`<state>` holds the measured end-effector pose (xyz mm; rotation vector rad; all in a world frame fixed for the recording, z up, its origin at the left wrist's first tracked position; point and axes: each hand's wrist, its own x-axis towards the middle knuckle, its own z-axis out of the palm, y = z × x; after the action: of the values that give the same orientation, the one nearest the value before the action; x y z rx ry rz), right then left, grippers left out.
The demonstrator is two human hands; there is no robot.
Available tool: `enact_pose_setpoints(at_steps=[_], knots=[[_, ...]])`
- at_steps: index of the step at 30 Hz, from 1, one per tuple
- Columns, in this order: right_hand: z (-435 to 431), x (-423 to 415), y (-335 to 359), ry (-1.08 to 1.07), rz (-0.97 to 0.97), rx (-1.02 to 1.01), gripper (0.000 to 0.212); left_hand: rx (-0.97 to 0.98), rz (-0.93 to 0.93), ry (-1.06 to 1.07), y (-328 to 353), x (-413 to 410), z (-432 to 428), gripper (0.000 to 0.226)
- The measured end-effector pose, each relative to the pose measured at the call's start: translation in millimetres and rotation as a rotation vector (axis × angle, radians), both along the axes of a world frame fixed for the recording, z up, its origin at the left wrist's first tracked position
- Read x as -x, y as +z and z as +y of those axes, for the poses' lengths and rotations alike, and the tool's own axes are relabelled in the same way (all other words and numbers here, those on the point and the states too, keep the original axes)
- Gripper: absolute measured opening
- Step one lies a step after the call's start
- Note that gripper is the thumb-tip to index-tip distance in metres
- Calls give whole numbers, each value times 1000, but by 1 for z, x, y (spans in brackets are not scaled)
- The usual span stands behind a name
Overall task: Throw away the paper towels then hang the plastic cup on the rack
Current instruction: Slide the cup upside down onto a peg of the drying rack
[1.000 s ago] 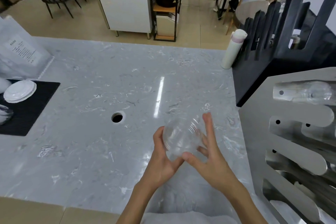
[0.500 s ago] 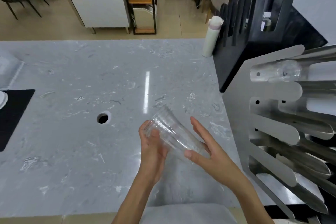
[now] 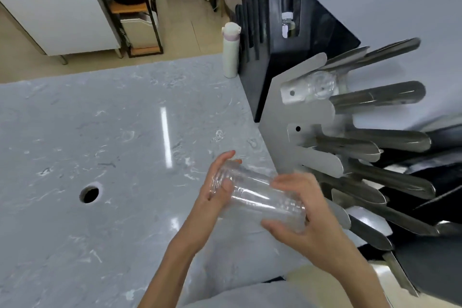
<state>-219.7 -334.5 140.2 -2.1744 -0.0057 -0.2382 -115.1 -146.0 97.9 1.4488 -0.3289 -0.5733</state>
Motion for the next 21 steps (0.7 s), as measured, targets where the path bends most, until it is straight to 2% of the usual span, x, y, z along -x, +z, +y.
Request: enact_pose_setpoints(at_steps=[3,5,8,12,14,17,19,21], knots=[[-10,-1,13,74,-46,267,56,128,197,-9,11,-6,-13,75],[-15,-1,17,113,-58,278,63,203,261,-3,16,-11,-20,65],[-25,-7,18,50,-117,200,63,241,214,12,21,-15,-37,56],[-51,-22,35,-98,-274,45,60,288,72,-29,41,-31,-71,84],[-69,-29,48,-146,-369,74,65,339,1,-4,55,-47,-93,84],[-100,-38,66,-246,-484,143,70,263,-149,234,72,-74,-132,51],[-120,-45,74,-342,-470,48,67,197,-166,340,69,-92,-154,23],[-140,-51,81,-411,-475,58,63,89,-151,306,62,-102,-171,19]])
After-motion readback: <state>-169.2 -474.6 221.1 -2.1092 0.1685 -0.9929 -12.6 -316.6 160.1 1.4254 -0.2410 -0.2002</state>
